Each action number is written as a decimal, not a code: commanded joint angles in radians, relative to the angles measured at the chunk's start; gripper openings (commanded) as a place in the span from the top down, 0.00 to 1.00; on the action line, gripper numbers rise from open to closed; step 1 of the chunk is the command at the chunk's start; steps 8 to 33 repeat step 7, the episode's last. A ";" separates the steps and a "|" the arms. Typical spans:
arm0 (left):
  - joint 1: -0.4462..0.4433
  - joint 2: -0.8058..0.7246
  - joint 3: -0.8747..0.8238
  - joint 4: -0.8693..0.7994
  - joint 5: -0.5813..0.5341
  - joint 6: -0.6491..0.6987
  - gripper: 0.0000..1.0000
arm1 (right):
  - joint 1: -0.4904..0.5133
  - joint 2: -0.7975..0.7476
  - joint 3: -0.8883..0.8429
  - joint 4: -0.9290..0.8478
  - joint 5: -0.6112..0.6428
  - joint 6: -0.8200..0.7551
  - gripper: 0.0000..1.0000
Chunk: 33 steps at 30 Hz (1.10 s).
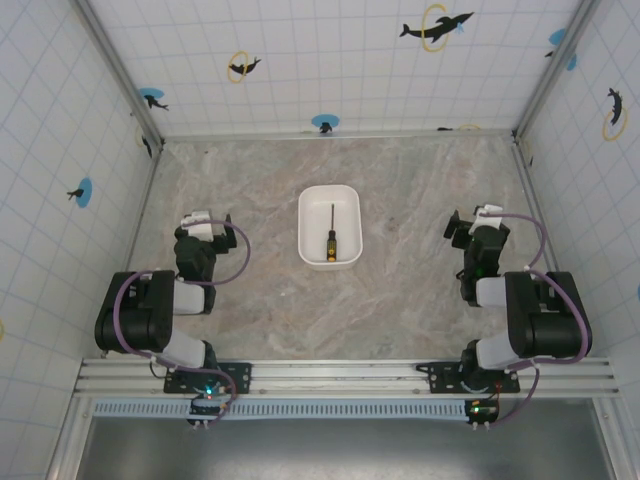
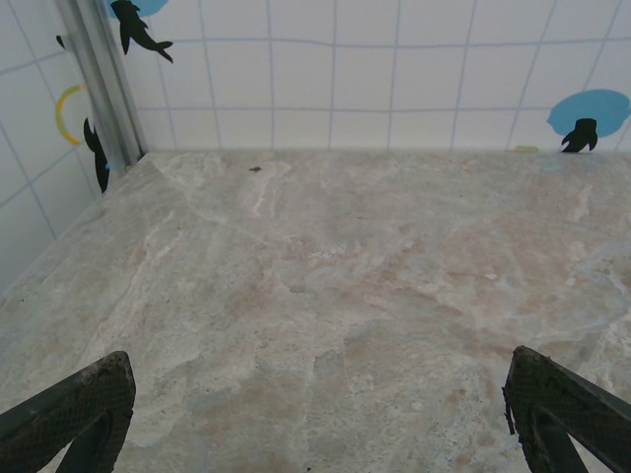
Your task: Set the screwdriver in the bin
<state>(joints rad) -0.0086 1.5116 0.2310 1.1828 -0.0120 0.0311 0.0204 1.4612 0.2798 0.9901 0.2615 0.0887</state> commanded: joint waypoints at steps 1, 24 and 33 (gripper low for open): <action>0.000 0.002 0.022 0.002 0.007 0.023 0.02 | 0.007 0.010 0.032 0.016 0.013 -0.006 0.00; 0.001 0.001 0.021 0.000 0.010 0.023 0.02 | 0.007 0.010 0.032 0.016 0.013 -0.005 0.00; 0.001 0.001 0.021 0.000 0.010 0.023 0.02 | 0.007 0.010 0.032 0.016 0.013 -0.005 0.00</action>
